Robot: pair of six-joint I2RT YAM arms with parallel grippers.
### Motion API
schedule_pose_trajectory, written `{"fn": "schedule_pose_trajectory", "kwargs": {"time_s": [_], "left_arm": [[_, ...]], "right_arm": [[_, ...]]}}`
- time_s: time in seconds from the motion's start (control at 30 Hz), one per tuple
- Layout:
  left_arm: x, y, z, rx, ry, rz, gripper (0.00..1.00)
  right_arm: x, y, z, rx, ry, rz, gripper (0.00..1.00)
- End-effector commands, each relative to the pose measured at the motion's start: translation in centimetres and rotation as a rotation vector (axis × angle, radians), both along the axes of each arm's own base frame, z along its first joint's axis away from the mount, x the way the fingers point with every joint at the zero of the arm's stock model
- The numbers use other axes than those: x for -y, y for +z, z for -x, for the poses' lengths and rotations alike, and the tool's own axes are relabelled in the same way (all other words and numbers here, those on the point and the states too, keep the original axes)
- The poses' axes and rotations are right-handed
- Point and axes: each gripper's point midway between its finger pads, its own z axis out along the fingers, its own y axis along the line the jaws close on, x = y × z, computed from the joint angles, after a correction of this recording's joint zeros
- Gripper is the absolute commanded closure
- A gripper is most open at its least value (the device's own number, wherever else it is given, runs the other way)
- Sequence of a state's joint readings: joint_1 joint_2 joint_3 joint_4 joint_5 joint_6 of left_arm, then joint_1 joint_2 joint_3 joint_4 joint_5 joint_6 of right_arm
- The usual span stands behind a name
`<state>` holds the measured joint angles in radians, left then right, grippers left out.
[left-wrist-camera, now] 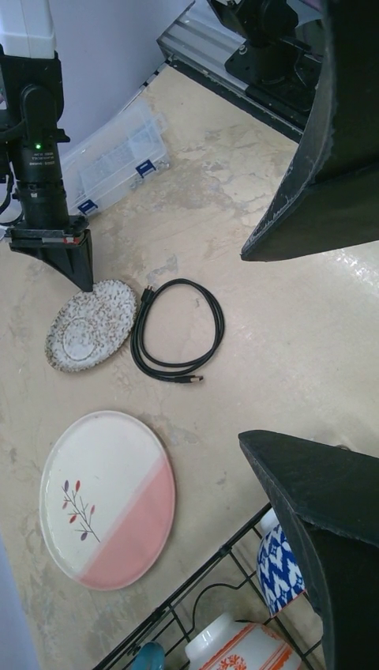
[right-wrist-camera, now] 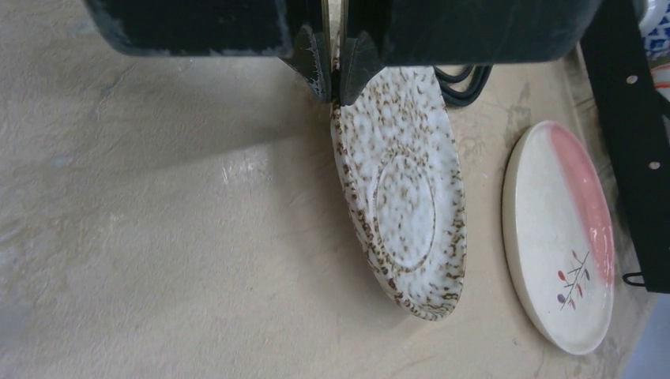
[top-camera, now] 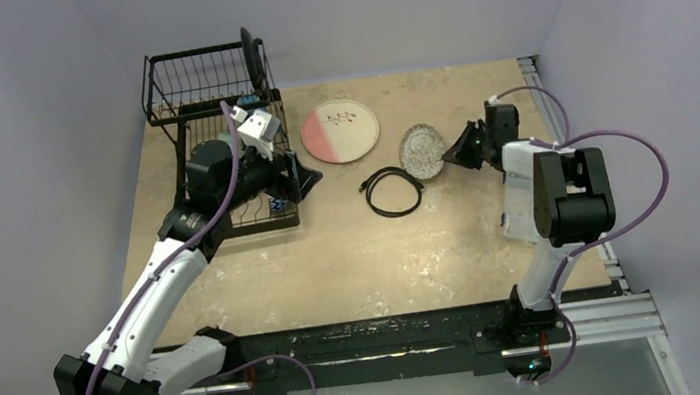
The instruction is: Load the mixed dishes into the dish rack
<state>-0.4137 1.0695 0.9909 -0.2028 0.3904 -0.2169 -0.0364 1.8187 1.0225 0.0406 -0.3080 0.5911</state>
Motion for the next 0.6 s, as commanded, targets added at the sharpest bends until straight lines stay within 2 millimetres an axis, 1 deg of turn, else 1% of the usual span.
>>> {"fn": "schedule_pose_trajectory", "kwargs": {"time_s": [0.0, 0.13, 0.23, 0.4, 0.57], "left_arm": [[0.7, 2.4, -0.2, 0.053, -0.022, 0.042, 0.23], [0.6, 2.2, -0.3, 0.05, -0.019, 0.037, 0.23], [0.7, 2.1, -0.4, 0.044, -0.022, 0.036, 0.23], [0.9, 1.9, -0.4, 0.032, -0.026, 0.038, 0.23], [0.9, 1.7, -0.5, 0.028, -0.028, 0.031, 0.23]], "right_arm": [[-0.4, 2.9, -0.3, 0.069, -0.01, -0.152, 1.0], [0.9, 3.8, 0.4, 0.1, -0.051, -0.264, 1.0], [1.6, 4.5, 0.8, 0.117, -0.062, -0.28, 1.0], [2.0, 5.9, 1.5, 0.147, -0.069, -0.303, 1.0], [1.7, 6.9, 2.2, 0.165, -0.065, -0.343, 1.0]]}}
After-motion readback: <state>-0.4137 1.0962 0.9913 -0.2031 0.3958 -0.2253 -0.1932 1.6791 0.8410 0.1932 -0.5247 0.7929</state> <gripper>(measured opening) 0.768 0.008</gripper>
